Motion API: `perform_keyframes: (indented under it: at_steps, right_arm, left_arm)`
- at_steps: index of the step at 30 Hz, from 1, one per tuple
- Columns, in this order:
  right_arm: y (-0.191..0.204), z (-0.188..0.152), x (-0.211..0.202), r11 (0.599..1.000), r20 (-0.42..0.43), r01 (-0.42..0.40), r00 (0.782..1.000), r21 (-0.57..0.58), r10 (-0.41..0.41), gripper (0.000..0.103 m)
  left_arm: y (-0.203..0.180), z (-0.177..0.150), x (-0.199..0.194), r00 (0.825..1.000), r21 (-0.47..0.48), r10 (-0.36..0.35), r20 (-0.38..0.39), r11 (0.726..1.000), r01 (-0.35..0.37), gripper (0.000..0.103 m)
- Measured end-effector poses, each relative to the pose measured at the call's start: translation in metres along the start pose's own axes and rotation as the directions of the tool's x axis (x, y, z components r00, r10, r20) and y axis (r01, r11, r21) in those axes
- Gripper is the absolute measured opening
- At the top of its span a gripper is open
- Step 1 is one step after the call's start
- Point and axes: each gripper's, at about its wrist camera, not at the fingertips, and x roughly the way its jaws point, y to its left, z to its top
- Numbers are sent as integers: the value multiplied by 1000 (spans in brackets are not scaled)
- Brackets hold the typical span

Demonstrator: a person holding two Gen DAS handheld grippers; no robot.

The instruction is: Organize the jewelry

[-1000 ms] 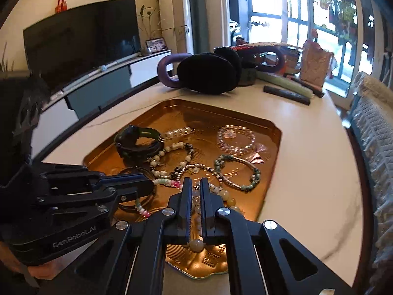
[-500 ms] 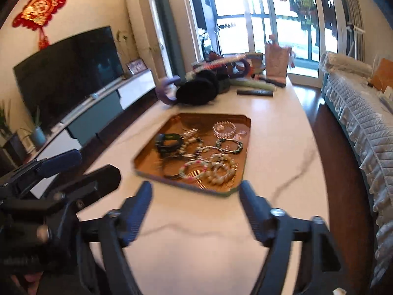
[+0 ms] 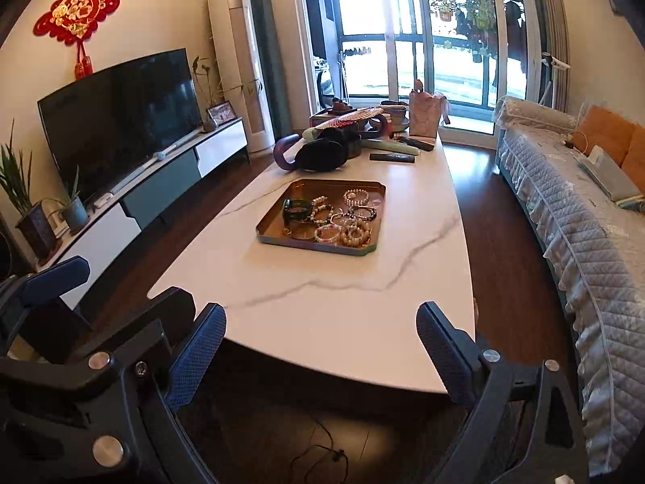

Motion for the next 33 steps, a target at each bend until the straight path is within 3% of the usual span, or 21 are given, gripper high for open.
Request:
perform_keyframes:
  at_steps: [6, 33]
  right_arm:
    - [5, -4, -12, 1000, 0, -4, 1000, 0, 4, 94]
    - [2, -10, 1, 1000, -37, -5, 999, 26, 6, 94]
  left_arm:
    - [-1, -7, -19, 1000, -6, 29, -3, 1000, -29, 103]
    - [-11, -1, 2, 998, 12, 44, -48, 999, -43, 103]
